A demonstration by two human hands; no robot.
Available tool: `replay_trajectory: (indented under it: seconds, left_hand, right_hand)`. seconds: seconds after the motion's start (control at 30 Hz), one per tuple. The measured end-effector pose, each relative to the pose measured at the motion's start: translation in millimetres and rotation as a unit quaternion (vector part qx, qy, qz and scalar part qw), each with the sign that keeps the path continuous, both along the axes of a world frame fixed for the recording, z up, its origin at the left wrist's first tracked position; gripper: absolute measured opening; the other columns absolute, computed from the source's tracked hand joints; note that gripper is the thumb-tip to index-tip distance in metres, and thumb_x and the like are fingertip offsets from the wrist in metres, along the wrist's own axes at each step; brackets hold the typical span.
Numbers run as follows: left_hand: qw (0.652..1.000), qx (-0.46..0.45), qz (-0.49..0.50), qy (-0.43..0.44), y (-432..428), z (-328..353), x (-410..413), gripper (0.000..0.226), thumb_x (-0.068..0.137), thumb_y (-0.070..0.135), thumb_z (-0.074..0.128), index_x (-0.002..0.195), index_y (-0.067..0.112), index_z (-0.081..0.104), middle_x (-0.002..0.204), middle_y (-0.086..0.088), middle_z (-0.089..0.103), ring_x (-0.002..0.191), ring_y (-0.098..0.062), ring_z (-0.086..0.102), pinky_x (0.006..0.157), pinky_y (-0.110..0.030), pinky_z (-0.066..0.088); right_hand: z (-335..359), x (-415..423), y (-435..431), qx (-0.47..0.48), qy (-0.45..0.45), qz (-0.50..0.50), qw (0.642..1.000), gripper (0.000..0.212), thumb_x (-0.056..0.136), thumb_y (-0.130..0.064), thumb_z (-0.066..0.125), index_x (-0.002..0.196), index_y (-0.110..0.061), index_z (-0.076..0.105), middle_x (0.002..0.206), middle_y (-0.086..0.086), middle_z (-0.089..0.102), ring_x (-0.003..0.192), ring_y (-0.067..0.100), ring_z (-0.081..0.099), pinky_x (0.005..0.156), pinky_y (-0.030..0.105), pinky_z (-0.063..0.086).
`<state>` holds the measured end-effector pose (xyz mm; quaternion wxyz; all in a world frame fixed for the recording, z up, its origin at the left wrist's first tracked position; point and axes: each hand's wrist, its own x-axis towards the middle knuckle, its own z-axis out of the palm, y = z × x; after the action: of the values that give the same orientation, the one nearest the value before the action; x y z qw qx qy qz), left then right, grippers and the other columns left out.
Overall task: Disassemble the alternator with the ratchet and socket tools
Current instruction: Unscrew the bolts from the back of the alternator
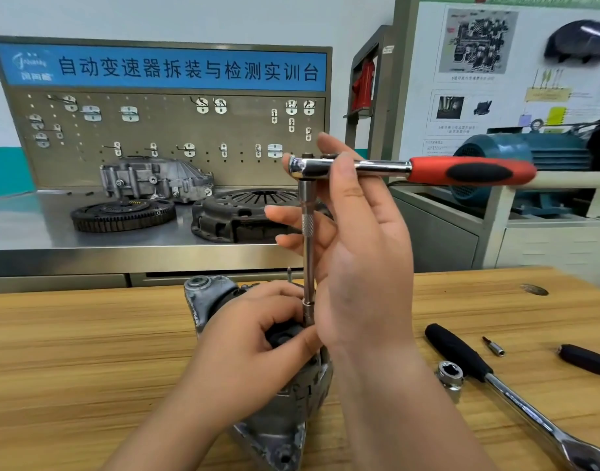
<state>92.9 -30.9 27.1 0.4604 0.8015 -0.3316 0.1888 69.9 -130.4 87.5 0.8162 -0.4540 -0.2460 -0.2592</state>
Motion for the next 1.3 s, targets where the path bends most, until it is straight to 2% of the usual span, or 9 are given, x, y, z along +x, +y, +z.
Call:
replay_trajectory:
  seconds: [0.2, 0.3, 0.37, 0.5, 0.6, 0.7, 0.93, 1.07, 1.3]
  left_hand:
    - [1.000, 0.004, -0.011, -0.011, 0.1, 0.3, 1.0, 0.041, 0.073, 0.051, 0.054, 0.077, 0.016, 0.075, 0.093, 0.014, 0.068, 0.092, -0.008, 0.064, 0.074, -0.033, 0.052]
    - [1.000, -0.004, -0.013, -0.007, -0.7, 1.7, 0.2, 0.034, 0.071, 0.050, 0.056, 0.075, 0.021, 0.073, 0.086, 0.018, 0.067, 0.085, -0.003, 0.064, 0.068, -0.022, 0.049]
    - [1.000, -0.013, -0.007, -0.007, -1.2, 1.3, -0.1, 0.027, 0.068, 0.049, 0.057, 0.078, 0.029, 0.071, 0.084, 0.022, 0.067, 0.082, 0.003, 0.063, 0.064, -0.010, 0.043]
    - [1.000, -0.009, 0.009, -0.007, -0.6, -0.2, 1.3, 0.033, 0.063, 0.053, 0.056, 0.079, 0.027, 0.068, 0.080, 0.028, 0.066, 0.078, 0.007, 0.062, 0.062, -0.008, 0.041]
    - [1.000, -0.003, 0.014, -0.005, 0.1, -0.5, 2.4, 0.035, 0.064, 0.055, 0.056, 0.075, 0.025, 0.071, 0.084, 0.026, 0.066, 0.085, 0.004, 0.061, 0.066, -0.010, 0.043]
    - [1.000, 0.013, 0.013, -0.009, 1.3, 0.6, 0.8, 0.043, 0.067, 0.055, 0.054, 0.079, 0.020, 0.076, 0.095, 0.022, 0.067, 0.096, 0.001, 0.061, 0.077, -0.023, 0.049]
    - [1.000, 0.008, -0.002, 0.014, 0.9, 3.3, -0.2, 0.022, 0.072, 0.033, 0.065, 0.080, 0.017, 0.077, 0.095, 0.016, 0.068, 0.095, -0.004, 0.064, 0.079, -0.028, 0.050]
    - [1.000, 0.002, 0.007, 0.006, 0.2, 2.9, -0.9, 0.024, 0.071, 0.036, 0.065, 0.081, 0.018, 0.077, 0.092, 0.019, 0.068, 0.094, -0.001, 0.062, 0.077, -0.023, 0.049]
    - [1.000, -0.006, -0.004, 0.003, 1.0, 1.5, -0.9, 0.035, 0.069, 0.051, 0.061, 0.077, 0.020, 0.075, 0.096, 0.014, 0.067, 0.097, -0.007, 0.063, 0.079, -0.030, 0.050]
  right_hand:
    - [-1.1, 1.1, 0.3, -0.019, -0.010, -0.010, 1.000, 0.019, 0.095, -0.030, 0.053, 0.105, -0.030, 0.068, 0.097, 0.009, 0.068, 0.066, 0.014, 0.069, 0.053, 0.019, 0.050]
    - [-1.3, 2.2, 3.0, -0.060, -0.033, -0.048, 0.996, 0.023, 0.090, -0.029, 0.057, 0.107, -0.035, 0.070, 0.080, -0.009, 0.065, 0.072, 0.015, 0.067, 0.057, 0.020, 0.051]
    - [-1.1, 2.2, 4.3, -0.080, -0.062, -0.072, 0.992, 0.026, 0.089, -0.023, 0.060, 0.110, -0.033, 0.070, 0.079, -0.002, 0.066, 0.077, 0.018, 0.062, 0.067, 0.023, 0.052]
    - [-2.4, 2.2, 4.2, -0.089, -0.124, -0.141, 0.978, 0.029, 0.088, -0.012, 0.063, 0.106, -0.034, 0.068, 0.109, -0.003, 0.069, 0.105, 0.020, 0.064, 0.094, 0.054, 0.050]
    - [-1.5, 2.9, 2.8, -0.054, -0.088, -0.091, 0.991, 0.022, 0.091, -0.018, 0.057, 0.105, -0.031, 0.068, 0.102, -0.012, 0.071, 0.092, 0.017, 0.067, 0.079, 0.036, 0.057]
    - [0.6, 1.4, -1.0, 0.000, -0.042, -0.007, 0.999, 0.020, 0.093, -0.026, 0.048, 0.105, -0.026, 0.064, 0.109, -0.001, 0.072, 0.073, 0.017, 0.068, 0.058, 0.023, 0.053]
    - [1.0, 2.0, -2.1, -0.010, -0.039, -0.008, 0.999, 0.021, 0.090, -0.024, 0.054, 0.101, -0.032, 0.069, 0.101, -0.002, 0.072, 0.075, 0.016, 0.067, 0.058, 0.022, 0.052]
    - [0.3, 0.8, 0.1, -0.031, -0.061, -0.024, 0.997, 0.021, 0.089, -0.020, 0.056, 0.099, -0.032, 0.072, 0.092, -0.012, 0.070, 0.080, 0.014, 0.064, 0.060, 0.022, 0.053]
    - [4.5, 0.5, -5.6, 0.022, -0.008, 0.079, 0.997, 0.032, 0.091, -0.044, 0.047, 0.105, -0.020, 0.064, 0.098, 0.007, 0.074, 0.060, 0.017, 0.066, 0.052, 0.023, 0.051]
